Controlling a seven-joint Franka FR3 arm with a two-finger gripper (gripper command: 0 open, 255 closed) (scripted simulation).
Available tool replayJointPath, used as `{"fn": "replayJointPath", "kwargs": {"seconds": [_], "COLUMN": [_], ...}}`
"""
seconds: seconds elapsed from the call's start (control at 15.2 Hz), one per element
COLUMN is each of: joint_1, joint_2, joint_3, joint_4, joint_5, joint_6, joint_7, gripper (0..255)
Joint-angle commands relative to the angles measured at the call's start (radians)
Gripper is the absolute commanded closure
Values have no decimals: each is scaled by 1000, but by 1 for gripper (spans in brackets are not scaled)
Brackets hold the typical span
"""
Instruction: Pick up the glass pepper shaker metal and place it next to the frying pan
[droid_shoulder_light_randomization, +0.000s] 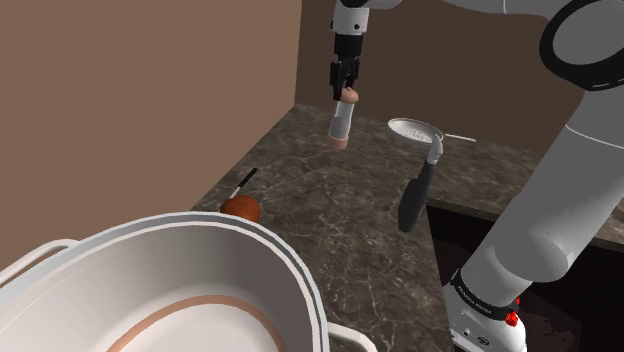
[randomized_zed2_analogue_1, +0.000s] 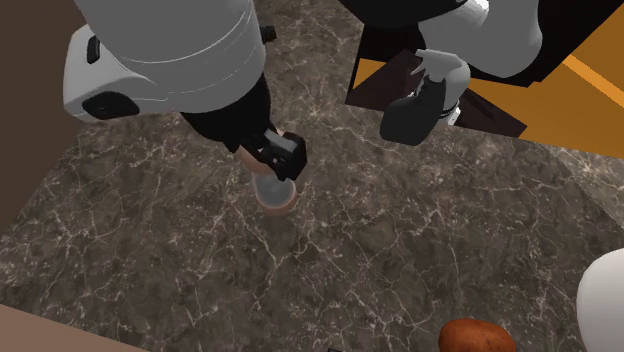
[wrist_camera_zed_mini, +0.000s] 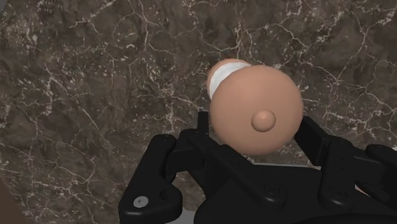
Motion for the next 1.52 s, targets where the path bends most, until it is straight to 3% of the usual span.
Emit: {"fn": "replayJointPath", "kwargs": {"seconds": [0.0, 0.4, 0.92, 1.45], "joint_1": [1, 0, -74, -147], "joint_2": [5, 23, -163, -291], "joint_3": [1, 0, -75, -171], "joint_4": [33, 132, -89, -219], "joint_5": [0, 1, -32, -86], "joint_6": [-28, -108, -68, -54], "joint_7": [1, -2, -149, -311], "gripper": [255, 255, 255, 255]}}
